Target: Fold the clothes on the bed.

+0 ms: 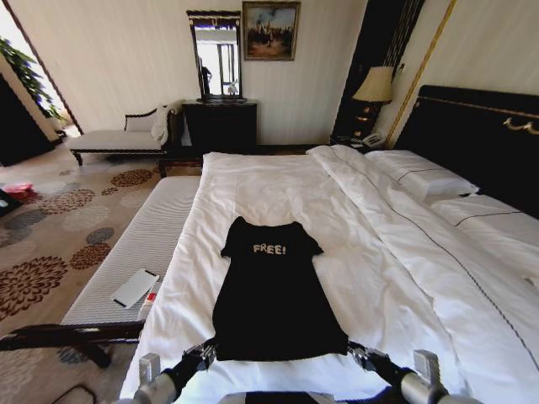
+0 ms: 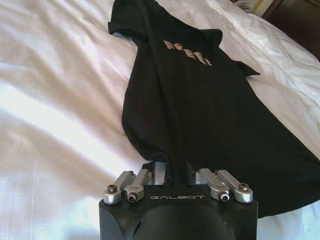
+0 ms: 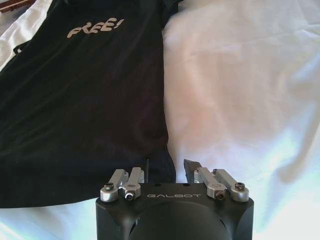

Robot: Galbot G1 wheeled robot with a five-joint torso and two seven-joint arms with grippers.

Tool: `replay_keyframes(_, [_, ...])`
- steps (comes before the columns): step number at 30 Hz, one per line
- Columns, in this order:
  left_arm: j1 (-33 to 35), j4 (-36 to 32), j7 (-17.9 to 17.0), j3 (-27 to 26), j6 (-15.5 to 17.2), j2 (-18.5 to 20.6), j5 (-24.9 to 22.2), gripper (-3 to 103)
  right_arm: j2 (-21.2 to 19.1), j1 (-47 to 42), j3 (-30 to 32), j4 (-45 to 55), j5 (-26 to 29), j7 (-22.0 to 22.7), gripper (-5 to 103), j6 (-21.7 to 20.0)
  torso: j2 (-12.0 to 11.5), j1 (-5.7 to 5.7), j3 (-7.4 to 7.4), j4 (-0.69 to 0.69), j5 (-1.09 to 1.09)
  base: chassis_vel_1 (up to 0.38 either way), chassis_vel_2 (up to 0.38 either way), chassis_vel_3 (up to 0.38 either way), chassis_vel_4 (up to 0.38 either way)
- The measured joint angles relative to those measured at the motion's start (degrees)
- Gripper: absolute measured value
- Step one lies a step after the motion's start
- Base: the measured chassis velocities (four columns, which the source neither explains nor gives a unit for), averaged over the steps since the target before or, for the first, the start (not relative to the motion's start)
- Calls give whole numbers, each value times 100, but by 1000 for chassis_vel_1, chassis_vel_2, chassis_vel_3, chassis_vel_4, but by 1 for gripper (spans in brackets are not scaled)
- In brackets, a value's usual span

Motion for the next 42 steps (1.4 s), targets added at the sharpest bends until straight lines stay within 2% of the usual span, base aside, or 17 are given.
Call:
replay_keyframes(1, [28, -13, -7, -10, -16, 0, 76, 45, 12, -15, 13, 37, -13, 4, 47, 0, 0, 0, 0, 0, 0, 0, 0, 0, 0])
replay_keyframes(2, [54, -21, -9, -14, -36, -3, 151, 45, 18, -25, 30, 59, -21, 5, 53, 0, 0, 0, 0, 0, 0, 0, 0, 0, 0])
replay_keyframes(3, [78, -26, -9, -16, -62, -13, 241, 50, 21, -37, 54, 77, -24, 6, 53, 0, 0, 0, 0, 0, 0, 0, 0, 0, 0])
replay_keyframes(6, [107, -40, -10, -46, -168, -66, 462, 66, 30, -55, 161, 124, -25, 7, 69, 5, 0, 0, 0, 0, 0, 0, 0, 0, 0])
replay_keyframes(7, [107, -40, -10, -46, -168, -66, 462, 66, 30, -55, 161, 124, -25, 7, 69, 5, 0, 0, 0, 0, 0, 0, 0, 0, 0])
replay_keyframes(8, [104, -54, -12, -76, -200, -90, 496, 66, 39, -50, 199, 144, -21, 12, 75, 9, 0, 0, 0, 0, 0, 0, 0, 0, 0])
replay_keyframes(9, [94, -74, -16, -104, -220, -112, 515, 72, 50, -41, 231, 163, -14, 21, 75, 10, 0, 0, 0, 0, 0, 0, 0, 0, 0])
replay_keyframes(11, [69, -148, -24, -186, -245, -162, 534, 83, 92, -1, 278, 220, -14, 47, 85, 33, 0, 0, 0, 0, 0, 0, 0, 0, 0])
replay_keyframes(12, [69, -148, -24, -186, -245, -162, 534, 83, 92, -1, 278, 220, -14, 47, 85, 33, 0, 0, 0, 0, 0, 0, 0, 0, 0])
replay_keyframes(14, [40, -223, -35, -227, -274, -171, 587, 93, 155, 95, 299, 285, -188, 19, 95, 129, 0, 0, 0, 0, 0, 0, 0, 0, 0])
replay_keyframes(16, [-35, -268, -72, -260, -279, -196, 621, 97, 195, 242, 302, 345, -207, 17, 99, 158, 0, 0, 0, -1, 0, 0, 0, 0, 0])
replay_keyframes(22, [-579, -224, -304, -286, -230, -441, 615, 100, 119, 917, 277, 237, 147, 39, 100, 270, 0, 0, 0, 0, -1, 0, 0, 0, 0])
replay_keyframes(27, [-1703, -15, -715, -268, -50, -677, 386, 100, -225, 2183, 53, -306, 1372, 188, 100, 217, -1, 0, 1, 1, 0, 0, 0, 0, 0])
replay_keyframes(29, [-1904, 45, -777, -254, -46, -680, 363, 100, -290, 2403, -10, -424, 1577, 219, 100, 184, -1, 0, 1, 0, 1, 0, 0, 0, 0])
replay_keyframes(33, [-2621, 438, -967, -85, -20, -681, 304, 100, -598, 3624, -412, -1205, 2449, 388, 100, -99, -2, 1, 1, 1, 1, 0, 0, 0, 0])
replay_keyframes(37, [-3035, 801, -991, 99, -34, -666, 372, 100, -797, 4311, -771, -1865, 2804, 452, 100, -227, -2, 1, 2, 2, 0, 0, 0, 0, 0])
replay_keyframes(42, [-3499, 1184, -1023, 382, -75, -592, 448, 100, -890, 4704, -1077, -2367, 2874, 287, 100, -253, -2, 1, 1, -2, 0, 0, 0, 0, 0])
